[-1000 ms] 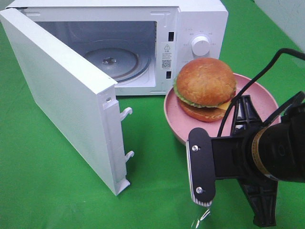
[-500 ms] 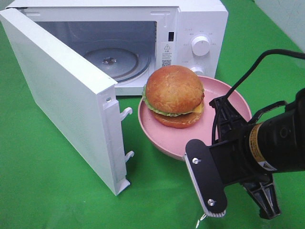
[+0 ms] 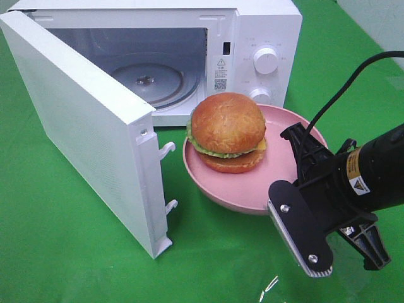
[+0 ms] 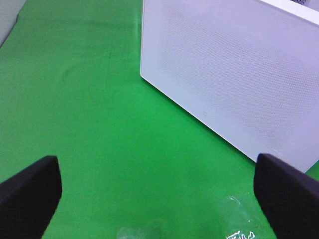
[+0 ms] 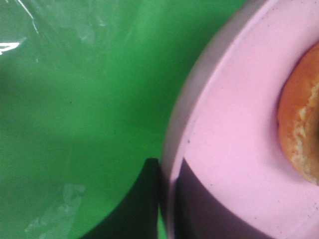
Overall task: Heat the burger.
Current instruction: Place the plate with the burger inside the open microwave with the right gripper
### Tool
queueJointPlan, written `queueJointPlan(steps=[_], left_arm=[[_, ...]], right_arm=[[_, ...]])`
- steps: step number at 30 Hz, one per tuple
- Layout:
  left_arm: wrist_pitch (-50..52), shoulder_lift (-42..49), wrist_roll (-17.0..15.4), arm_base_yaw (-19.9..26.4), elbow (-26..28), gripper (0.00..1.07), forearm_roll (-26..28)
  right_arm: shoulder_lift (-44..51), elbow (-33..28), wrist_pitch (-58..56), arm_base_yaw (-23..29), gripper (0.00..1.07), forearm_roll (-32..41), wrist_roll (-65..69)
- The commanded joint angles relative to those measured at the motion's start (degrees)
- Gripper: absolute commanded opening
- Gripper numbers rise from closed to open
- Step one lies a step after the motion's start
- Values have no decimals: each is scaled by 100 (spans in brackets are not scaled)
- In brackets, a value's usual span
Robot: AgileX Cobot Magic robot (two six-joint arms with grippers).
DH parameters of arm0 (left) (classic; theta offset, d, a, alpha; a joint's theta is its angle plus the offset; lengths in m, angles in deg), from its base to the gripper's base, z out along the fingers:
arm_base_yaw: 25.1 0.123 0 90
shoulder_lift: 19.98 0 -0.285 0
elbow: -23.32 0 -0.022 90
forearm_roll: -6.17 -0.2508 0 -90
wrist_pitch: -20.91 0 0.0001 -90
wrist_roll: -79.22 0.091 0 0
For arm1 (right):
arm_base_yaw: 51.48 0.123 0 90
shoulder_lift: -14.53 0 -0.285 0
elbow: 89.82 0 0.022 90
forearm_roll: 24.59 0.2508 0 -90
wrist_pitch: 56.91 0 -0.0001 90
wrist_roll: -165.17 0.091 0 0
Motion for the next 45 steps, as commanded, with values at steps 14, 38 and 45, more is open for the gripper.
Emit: queueJointPlan(steps=[14,38,45], left_arm=[[46,86,-29,17,6,96,23],[46,86,-29,17,6,96,23],[46,86,-29,17,6,96,23]], right_arm=[[40,378,304,-590,0,2326,-3489],[-567,1421,-286,-573,0,2194,-3249],[-945,1805,-281,-573,0,2762,-3552]])
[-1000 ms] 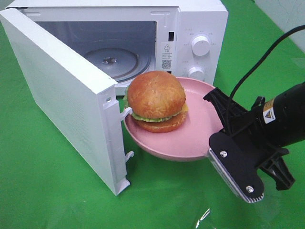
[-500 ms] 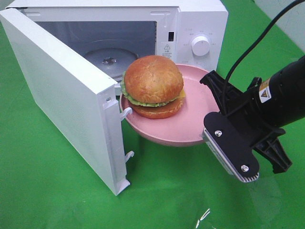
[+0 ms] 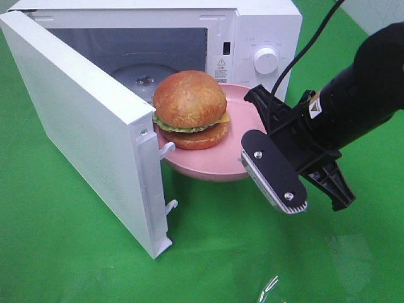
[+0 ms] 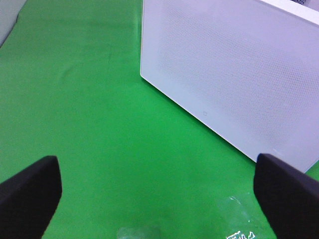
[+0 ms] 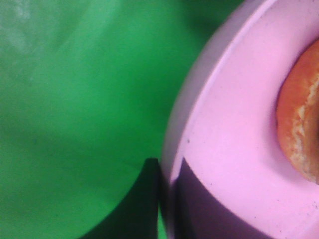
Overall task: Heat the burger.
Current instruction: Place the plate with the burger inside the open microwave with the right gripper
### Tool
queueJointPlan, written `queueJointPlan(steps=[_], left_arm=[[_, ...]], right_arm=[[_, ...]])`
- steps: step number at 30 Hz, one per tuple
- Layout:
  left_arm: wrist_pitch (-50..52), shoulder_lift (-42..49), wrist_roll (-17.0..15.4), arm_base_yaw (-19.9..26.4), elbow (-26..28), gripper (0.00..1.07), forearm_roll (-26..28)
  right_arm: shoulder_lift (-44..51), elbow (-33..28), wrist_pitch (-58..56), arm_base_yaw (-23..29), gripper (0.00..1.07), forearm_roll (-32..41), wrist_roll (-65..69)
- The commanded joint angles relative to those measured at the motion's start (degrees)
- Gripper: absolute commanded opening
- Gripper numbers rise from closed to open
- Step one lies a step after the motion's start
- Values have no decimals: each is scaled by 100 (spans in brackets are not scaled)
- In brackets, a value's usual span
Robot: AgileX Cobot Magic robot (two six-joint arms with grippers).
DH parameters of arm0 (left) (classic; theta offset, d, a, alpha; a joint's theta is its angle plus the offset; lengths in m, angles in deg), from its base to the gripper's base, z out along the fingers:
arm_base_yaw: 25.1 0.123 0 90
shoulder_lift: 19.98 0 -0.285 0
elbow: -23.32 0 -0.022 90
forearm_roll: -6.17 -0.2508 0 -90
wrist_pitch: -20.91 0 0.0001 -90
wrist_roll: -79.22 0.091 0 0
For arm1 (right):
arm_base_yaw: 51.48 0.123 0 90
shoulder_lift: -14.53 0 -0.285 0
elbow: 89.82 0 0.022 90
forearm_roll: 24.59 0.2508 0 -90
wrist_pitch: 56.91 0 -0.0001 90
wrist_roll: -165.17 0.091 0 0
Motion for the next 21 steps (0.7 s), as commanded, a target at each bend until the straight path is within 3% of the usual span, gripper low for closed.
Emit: queueJointPlan(steps=[1,21], left_arm=[[46,86,-29,17,6,96,23],[46,86,-29,17,6,96,23]], right_arm=[[-166,350,332,-34,0,613,-390],[-1117,1438,126,-34,0,791,-493]])
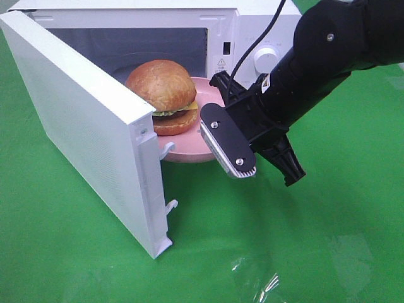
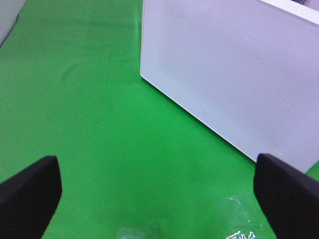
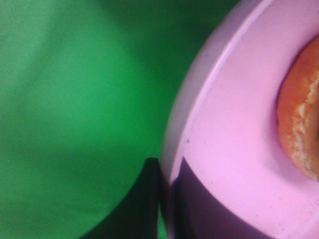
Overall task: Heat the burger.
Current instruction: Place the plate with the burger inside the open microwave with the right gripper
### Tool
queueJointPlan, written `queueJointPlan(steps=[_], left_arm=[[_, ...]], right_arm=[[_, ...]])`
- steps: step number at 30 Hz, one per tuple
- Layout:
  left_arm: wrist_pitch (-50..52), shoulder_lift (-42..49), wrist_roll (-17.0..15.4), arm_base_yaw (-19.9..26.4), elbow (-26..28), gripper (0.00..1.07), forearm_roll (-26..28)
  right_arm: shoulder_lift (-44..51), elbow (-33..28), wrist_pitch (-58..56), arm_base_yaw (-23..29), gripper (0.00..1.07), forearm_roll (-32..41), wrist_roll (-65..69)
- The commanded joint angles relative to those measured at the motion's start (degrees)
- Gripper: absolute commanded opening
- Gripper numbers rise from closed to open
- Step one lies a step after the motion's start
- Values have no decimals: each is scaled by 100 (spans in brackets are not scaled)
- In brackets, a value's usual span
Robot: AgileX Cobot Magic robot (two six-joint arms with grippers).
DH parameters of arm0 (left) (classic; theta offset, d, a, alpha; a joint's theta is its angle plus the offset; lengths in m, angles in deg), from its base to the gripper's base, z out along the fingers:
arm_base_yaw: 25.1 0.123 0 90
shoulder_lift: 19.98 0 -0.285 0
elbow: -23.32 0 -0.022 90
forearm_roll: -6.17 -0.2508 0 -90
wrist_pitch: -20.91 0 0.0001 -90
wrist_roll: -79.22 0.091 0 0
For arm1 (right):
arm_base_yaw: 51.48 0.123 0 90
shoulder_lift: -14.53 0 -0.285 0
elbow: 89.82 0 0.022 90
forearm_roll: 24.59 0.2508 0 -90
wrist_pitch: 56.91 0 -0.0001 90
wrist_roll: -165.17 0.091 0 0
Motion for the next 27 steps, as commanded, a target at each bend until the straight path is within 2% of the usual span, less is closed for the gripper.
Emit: queueJointPlan(steps=[1,6,14,16,19,27], left_arm=[[46,86,-29,17,6,96,23],[46,86,-29,17,6,96,23],[46,86,-29,17,6,96,23],[46,86,-29,17,6,96,23],[46,86,-29,17,6,96,23],[46,86,-29,17,6,96,23]], right_arm=[[-126,315,292,-34,0,97,-52],[-361,607,201,-34,0,355,-281],[-670,1020,149,-23,0,315,-206],[-871,1238,115,86,0,40,6],[-917,1289,120,120,0,-63,86],[-1329,1919,69,189,0,-384,493]])
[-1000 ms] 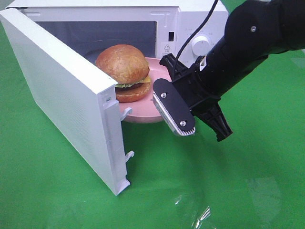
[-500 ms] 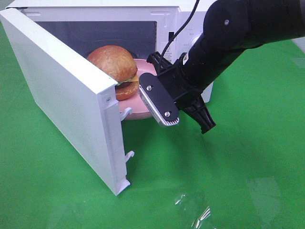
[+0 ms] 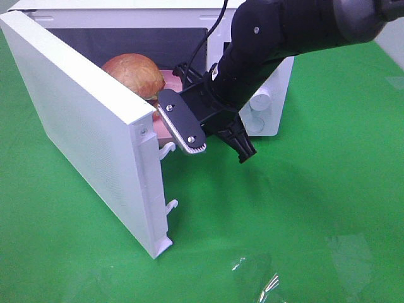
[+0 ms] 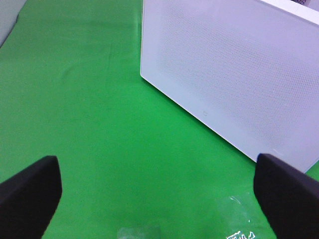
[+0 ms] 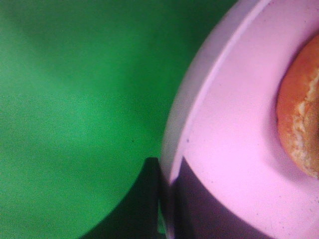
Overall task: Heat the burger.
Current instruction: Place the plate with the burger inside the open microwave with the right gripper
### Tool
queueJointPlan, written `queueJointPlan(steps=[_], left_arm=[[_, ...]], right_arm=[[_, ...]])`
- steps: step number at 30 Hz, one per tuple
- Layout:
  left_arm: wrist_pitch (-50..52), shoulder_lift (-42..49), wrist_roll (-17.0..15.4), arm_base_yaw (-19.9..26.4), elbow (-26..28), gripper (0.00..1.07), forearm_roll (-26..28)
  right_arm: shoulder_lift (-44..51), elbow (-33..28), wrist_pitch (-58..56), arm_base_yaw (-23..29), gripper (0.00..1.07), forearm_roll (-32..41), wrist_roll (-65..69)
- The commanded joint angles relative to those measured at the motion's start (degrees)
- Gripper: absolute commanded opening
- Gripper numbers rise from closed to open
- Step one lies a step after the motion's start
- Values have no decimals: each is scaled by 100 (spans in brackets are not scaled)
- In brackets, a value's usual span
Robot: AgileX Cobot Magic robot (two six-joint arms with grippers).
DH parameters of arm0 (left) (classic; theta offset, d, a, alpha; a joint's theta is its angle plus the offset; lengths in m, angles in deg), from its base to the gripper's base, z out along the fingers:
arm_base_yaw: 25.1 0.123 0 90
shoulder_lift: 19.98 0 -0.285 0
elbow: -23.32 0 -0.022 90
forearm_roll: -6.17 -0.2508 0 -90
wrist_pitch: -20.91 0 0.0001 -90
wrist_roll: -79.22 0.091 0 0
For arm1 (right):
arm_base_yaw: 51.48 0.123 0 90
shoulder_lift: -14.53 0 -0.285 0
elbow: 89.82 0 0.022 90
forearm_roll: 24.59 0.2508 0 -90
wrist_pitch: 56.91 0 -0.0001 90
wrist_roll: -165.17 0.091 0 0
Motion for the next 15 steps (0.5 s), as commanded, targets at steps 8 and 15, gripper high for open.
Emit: queueJointPlan(steps=[8,15], left_arm=[[46,86,-29,17,6,96,23],[46,86,-29,17,6,96,23]], right_arm=[[-372,796,229,80,0,-521,837],[-773,1364,132,86,0,-647,1272]])
